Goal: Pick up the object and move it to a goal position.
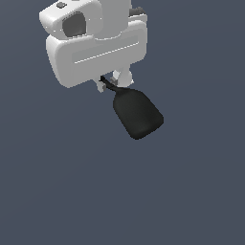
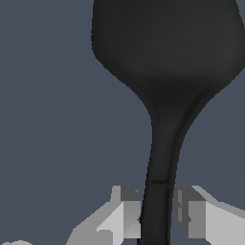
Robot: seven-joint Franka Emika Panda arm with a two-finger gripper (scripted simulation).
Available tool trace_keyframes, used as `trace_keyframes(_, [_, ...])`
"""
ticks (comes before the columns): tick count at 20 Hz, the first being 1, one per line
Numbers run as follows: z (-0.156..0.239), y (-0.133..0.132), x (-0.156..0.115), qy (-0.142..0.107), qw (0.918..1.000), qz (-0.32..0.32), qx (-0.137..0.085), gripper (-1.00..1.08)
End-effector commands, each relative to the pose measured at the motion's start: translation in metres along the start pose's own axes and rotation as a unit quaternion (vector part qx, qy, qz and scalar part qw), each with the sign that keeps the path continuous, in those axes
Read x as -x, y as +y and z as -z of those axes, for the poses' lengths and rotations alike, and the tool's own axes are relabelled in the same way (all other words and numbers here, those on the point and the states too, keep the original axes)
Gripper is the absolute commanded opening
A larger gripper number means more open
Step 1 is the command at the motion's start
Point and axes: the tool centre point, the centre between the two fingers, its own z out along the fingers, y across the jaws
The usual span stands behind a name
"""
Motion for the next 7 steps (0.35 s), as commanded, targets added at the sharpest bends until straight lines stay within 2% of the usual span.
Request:
trace_keyframes(1, [0.0079,0.0018,0.0005,0.000,1.0000,0.000,0.000,-1.00])
trace_keyframes(7, [0.0137,0.0036,0.0010,0.000,1.0000,0.000,0.000,-1.00])
